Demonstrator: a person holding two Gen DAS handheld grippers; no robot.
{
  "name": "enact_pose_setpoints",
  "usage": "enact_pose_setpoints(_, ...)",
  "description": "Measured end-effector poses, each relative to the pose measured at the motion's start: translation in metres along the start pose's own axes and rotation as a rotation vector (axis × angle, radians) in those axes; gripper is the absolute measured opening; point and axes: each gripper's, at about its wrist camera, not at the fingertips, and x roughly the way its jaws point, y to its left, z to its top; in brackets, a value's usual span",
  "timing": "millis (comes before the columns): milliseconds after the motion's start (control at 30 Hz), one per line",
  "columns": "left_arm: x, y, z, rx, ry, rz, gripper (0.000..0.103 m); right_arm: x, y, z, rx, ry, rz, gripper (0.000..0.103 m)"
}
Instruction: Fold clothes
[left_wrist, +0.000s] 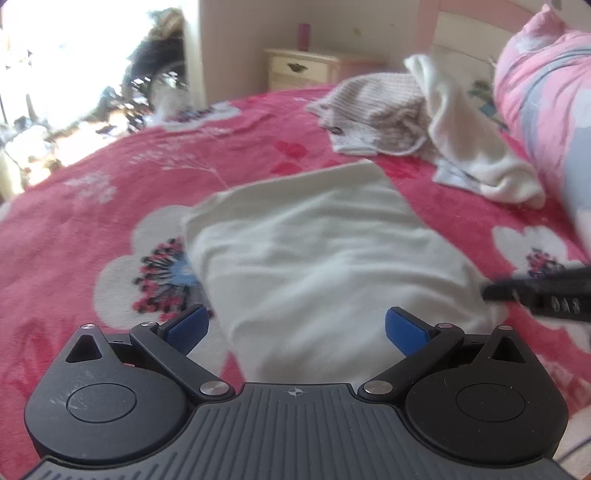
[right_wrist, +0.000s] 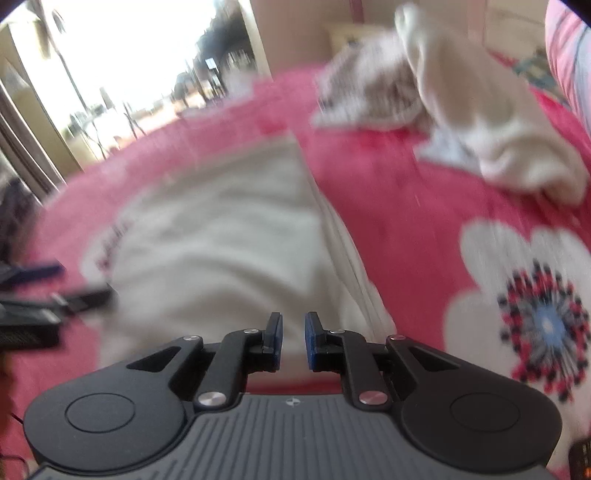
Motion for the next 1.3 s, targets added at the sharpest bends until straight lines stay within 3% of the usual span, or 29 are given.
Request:
enact_pose_setpoints(167,0.013,-0.003,-0.001,0.005,-0.022,-0.026,0.095,0.029,0.008,0.017,-0.076,-0.019,-0.045,0.013)
enact_pose_setpoints(200,0.018,-0.002,-0.002,0.002,-0.021,-0.024,0.090,0.039,0.007,0.016,-0.087,-0.003,-0.058,0.013)
enact_pose_setpoints(233,0.024,-0.001,-0.003,-0.005,-0.006,-0.024,0.075,0.051,0.005,0.013,-0.103,0.030,-0.074,0.013)
enact_pose_setpoints(300,0.037,0.002,-0.006,-0.026,0.028,-0.026,0.060,0.068,0.002,0.008,-0.137,0.103,-0.081,0.009)
enact_pose_setpoints(367,0.041,0.007,-0.008,-0.054,0.028,-0.020,0.054,0.067,0.007,0.017,-0.166,0.120,-0.089,0.008)
enact_pose_setpoints(500,0.041,0.013,0.002,-0.087,0.005,-0.031,0.054,0.055,0.023,0.060,-0.216,0.067,-0.080,0.008)
enact_pose_setpoints(633,0.043,0.019,0.010,-0.116,-0.009,-0.043,0.056,0.090,0.029,0.092,-0.259,0.042,-0.066,0.008)
enact_pose_setpoints(733,0.045,0.025,0.010,-0.138,-0.014,-0.052,0.056,0.138,0.022,0.097,-0.243,0.114,-0.081,0.005)
enact_pose_setpoints(833,0.047,0.031,0.011,-0.160,-0.019,-0.060,0.057,0.153,0.024,0.108,-0.212,0.161,-0.086,0.005)
enact_pose_setpoints(967,0.055,0.041,0.016,-0.177,-0.014,-0.049,0.065,0.138,0.037,0.134,-0.234,0.097,-0.055,0.008)
enact_pose_setpoints(1200,0.074,0.049,0.012,-0.172,0.005,-0.028,0.067,0.207,0.040,0.153,-0.197,0.155,-0.087,0.001)
enact_pose_setpoints(1300,0.065,0.054,0.009,-0.202,-0.014,-0.052,0.068,0.194,0.061,0.169,-0.242,0.080,-0.082,0.007)
